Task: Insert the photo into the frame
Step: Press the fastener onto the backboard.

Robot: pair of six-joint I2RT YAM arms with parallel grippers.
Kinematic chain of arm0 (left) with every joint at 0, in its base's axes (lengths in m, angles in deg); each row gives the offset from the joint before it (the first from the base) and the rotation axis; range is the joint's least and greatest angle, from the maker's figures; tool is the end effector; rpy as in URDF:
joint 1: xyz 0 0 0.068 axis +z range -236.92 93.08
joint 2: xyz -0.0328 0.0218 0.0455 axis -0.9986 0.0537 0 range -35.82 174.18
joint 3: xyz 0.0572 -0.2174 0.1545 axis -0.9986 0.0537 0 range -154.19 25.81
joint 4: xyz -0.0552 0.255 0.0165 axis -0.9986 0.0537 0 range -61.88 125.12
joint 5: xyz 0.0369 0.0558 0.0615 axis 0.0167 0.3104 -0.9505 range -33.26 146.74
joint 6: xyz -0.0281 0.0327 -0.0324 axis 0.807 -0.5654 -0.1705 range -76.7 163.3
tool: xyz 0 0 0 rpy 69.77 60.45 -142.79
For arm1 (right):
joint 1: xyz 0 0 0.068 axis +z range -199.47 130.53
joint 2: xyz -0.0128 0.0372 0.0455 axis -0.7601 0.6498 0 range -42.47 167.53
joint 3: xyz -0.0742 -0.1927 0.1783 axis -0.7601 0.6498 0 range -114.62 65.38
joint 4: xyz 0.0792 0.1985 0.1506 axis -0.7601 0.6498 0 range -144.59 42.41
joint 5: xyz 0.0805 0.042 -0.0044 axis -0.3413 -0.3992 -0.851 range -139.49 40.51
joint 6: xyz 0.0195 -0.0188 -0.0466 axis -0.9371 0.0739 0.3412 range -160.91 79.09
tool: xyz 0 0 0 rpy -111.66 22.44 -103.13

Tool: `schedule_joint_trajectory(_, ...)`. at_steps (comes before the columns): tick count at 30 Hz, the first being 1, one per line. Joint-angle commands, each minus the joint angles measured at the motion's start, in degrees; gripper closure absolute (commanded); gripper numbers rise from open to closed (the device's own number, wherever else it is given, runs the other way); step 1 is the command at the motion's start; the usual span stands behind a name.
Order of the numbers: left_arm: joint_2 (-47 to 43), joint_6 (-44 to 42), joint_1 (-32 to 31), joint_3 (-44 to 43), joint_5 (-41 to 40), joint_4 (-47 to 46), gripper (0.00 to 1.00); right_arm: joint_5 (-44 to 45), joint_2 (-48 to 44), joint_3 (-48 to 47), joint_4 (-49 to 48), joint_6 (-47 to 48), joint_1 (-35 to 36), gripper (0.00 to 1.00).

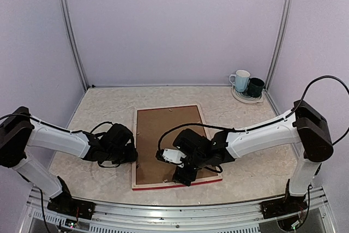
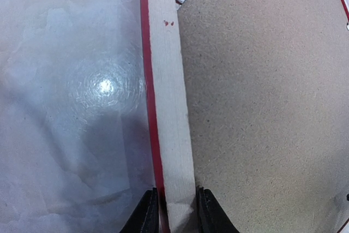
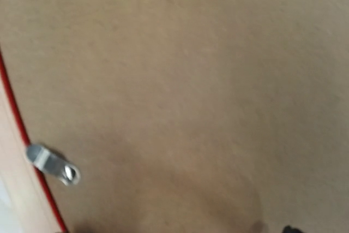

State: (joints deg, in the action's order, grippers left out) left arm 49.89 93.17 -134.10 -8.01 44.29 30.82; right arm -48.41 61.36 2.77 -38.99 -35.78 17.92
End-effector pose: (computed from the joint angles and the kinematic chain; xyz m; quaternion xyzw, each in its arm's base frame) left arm 0.1836 -0.1867 0.1324 -0.0552 0.9460 -0.1581 0.2777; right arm 0.1417 0.3384 0.1618 -0.5646 0.7744 0.1399 0.2490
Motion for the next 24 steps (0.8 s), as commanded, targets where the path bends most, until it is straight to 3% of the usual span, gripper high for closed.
schedule_joint_trajectory(1, -0.60, 0.23, 0.49, 1.26, 0.27, 0.52, 0.74, -0.03, 2.30, -3.16, -1.91, 1.03, 0.88, 0.15)
schedule_joint_trajectory(24, -0.37, 0.50, 0.73, 2.01, 0.83, -0.41, 0.74, -0.99, 6.29, -6.31, -3.54, 1.28, 2.22, 0.15)
